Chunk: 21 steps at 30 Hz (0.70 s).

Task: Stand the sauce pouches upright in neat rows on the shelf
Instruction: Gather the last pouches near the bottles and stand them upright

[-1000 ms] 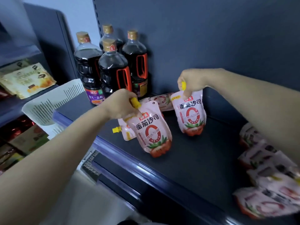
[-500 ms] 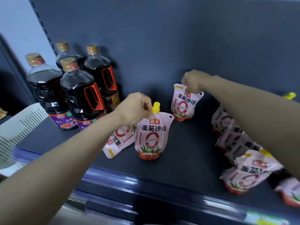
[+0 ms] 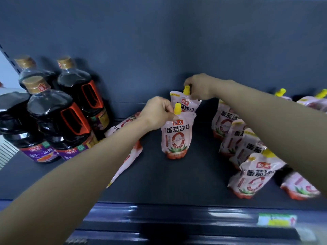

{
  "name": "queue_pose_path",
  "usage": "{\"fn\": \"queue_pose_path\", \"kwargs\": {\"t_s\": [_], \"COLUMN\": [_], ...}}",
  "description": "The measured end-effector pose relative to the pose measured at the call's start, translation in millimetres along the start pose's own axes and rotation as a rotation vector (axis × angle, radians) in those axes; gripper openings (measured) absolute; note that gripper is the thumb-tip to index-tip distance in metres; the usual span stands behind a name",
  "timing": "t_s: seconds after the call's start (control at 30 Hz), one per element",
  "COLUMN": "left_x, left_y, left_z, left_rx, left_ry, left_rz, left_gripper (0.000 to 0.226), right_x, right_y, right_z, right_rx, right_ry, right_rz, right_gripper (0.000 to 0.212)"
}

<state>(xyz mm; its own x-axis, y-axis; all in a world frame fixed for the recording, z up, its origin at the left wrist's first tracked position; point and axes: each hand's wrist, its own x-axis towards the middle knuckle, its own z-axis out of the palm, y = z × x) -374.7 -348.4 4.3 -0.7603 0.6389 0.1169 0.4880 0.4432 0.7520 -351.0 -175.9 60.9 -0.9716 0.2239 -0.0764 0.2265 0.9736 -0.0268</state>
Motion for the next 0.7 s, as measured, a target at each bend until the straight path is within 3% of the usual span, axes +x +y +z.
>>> {"fn": "queue_pose_path", "kwargs": {"t_s": [0.07,0.17,0.3,0.43,0.53,0.7], "left_x": [6.0,12.7,19.7,19.1,15.6,-0.2], "left_y": [4.5,8.5,11.4,13.0,12.3,10.7], "left_z": [6.3,15.3,24.3,24.3,22.2,-0.9], "left_rx": [-0.01,0.02,0.014,-0.009,-0.024,-0.077], "left_ry": [-0.01,-0.006,0.005,-0.016,-0.068,-0.099], "left_rz": [0.021,0.063,0.081,0.082,0.072,0.075], "left_gripper": [0.015,0.021,0.013,0.023,0.012,0.01], "right_x": [-5.3,-13.5,-22.1,-29.3,-32.2,-32.2], "right_y": [3.8,8.5,14.2,12.8,6.9,-15.3], "right_z": [-2.3,-5.3,-7.7,-12.6,-18.2,-26.4], "right_rx": [0.015,0.021,0.02,0.011,-0.001,-0.031], "right_ry": [0.018,0.045,0.076,0.111,0.148,0.183], "right_rz": [0.013,0.039,0.06,0.065,0.046,-0.032], "right_gripper": [0.037,0.045,0.049,0.047,0.045,0.043]}}
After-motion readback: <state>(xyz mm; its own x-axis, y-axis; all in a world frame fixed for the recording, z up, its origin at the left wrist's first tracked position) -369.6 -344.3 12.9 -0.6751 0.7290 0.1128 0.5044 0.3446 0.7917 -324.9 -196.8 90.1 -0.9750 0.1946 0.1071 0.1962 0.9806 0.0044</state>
